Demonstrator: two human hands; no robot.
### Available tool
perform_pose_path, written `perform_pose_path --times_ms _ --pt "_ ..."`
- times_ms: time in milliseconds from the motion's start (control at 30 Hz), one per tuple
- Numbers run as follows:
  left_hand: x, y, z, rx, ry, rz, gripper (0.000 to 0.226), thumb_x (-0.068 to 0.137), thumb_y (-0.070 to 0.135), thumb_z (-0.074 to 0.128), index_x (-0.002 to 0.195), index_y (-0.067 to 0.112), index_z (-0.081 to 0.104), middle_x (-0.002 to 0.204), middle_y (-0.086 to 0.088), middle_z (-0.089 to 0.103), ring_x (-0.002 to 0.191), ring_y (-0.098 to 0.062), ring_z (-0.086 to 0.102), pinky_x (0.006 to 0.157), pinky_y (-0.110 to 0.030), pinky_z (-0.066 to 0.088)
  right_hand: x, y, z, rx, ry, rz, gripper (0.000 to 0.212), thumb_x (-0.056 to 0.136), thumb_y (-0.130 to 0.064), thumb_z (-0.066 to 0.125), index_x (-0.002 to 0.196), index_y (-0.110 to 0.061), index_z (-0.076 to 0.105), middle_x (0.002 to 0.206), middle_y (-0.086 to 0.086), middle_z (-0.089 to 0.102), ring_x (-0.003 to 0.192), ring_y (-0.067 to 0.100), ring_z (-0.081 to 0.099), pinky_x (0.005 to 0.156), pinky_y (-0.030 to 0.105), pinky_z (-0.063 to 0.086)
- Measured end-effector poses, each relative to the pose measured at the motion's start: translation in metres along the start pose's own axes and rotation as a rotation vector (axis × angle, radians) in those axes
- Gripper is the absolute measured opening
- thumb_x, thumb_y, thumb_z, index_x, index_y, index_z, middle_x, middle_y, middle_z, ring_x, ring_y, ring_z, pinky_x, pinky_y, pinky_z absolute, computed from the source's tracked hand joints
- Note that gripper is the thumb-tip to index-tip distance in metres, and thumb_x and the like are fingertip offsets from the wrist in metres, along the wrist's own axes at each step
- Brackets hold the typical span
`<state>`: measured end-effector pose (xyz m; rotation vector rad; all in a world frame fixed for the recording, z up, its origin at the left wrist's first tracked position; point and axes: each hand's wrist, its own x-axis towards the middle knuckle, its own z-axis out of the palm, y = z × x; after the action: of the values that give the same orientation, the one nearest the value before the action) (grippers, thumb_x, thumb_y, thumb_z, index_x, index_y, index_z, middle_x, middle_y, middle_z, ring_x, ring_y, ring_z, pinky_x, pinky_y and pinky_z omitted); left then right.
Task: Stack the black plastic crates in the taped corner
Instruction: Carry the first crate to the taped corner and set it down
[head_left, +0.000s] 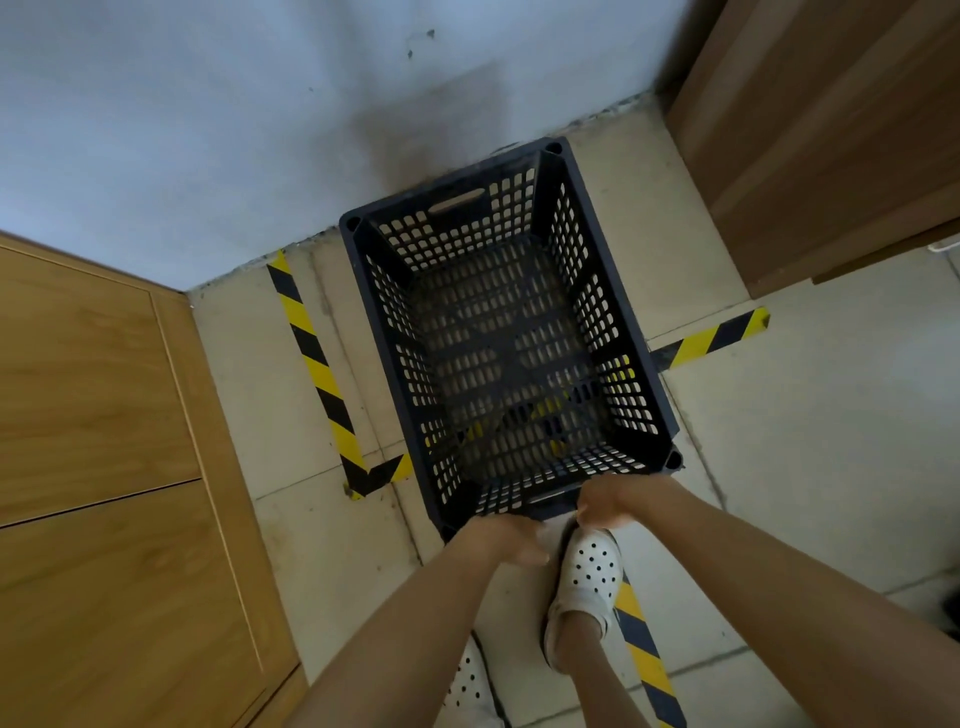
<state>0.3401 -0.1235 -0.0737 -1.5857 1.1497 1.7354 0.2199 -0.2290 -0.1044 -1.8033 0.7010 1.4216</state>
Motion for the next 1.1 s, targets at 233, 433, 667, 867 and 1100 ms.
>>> perform_pose_path --times_ms 233,433,667,867,1100 --pt "0.004 -0.012 -0.016 -0.008 0.055 -0.067 0.058 0.096 0.039 0.04 0.152 0.036 0.026 0.16 0.003 0.026 0.146 -0.023 0.026 0.116 -0.04 0.029 -0.002 -0.009 -0.018 0.027 0.112 -0.001 0.035 0.098 -0.025 0.041 0.122 -0.013 0.062 0.121 0.008 0.062 0.109 0.026 0.06 0.083 0.033 0.045" --pt "0.006 -0.018 -0.037 0.061 0.083 -0.107 0.055 0.1 0.041 0.03 0.154 0.035 0.02 0.162 0.004 0.02 0.148 -0.023 0.021 0.115 -0.045 0.019 0.005 -0.018 -0.034 0.016 0.123 -0.021 0.027 0.096 -0.032 0.041 0.097 -0.011 0.059 0.109 0.012 0.066 0.097 0.028 0.063 0.078 0.035 0.048" --pt "0.005 -0.029 -0.069 0.013 0.181 -0.118 0.055 0.102 0.04 0.028 0.154 0.026 0.023 0.159 -0.003 0.026 0.145 -0.027 0.028 0.114 -0.045 0.025 0.01 -0.027 -0.066 0.004 0.179 -0.025 0.024 0.097 -0.033 0.042 0.1 -0.013 0.055 0.109 0.01 0.062 0.101 0.028 0.061 0.081 0.036 0.046" --pt "0.009 -0.039 -0.086 -0.044 0.33 -0.08 0.056 0.102 0.038 0.03 0.155 0.024 0.02 0.161 -0.005 0.022 0.146 -0.028 0.025 0.117 -0.043 0.024 0.011 -0.027 -0.092 -0.021 0.261 -0.029 0.026 0.098 -0.034 0.042 0.11 -0.014 0.055 0.125 0.01 0.056 0.108 0.028 0.055 0.087 0.038 0.044" --pt "0.007 -0.037 -0.101 -0.139 0.375 -0.037 0.056 0.102 0.035 0.034 0.155 0.022 0.021 0.156 -0.009 0.033 0.14 -0.031 0.036 0.108 -0.039 0.033 0.006 -0.021 -0.116 0.038 0.303 0.026 0.038 0.101 -0.033 0.041 0.128 -0.008 0.05 0.13 0.013 0.054 0.115 0.03 0.054 0.088 0.037 0.044"
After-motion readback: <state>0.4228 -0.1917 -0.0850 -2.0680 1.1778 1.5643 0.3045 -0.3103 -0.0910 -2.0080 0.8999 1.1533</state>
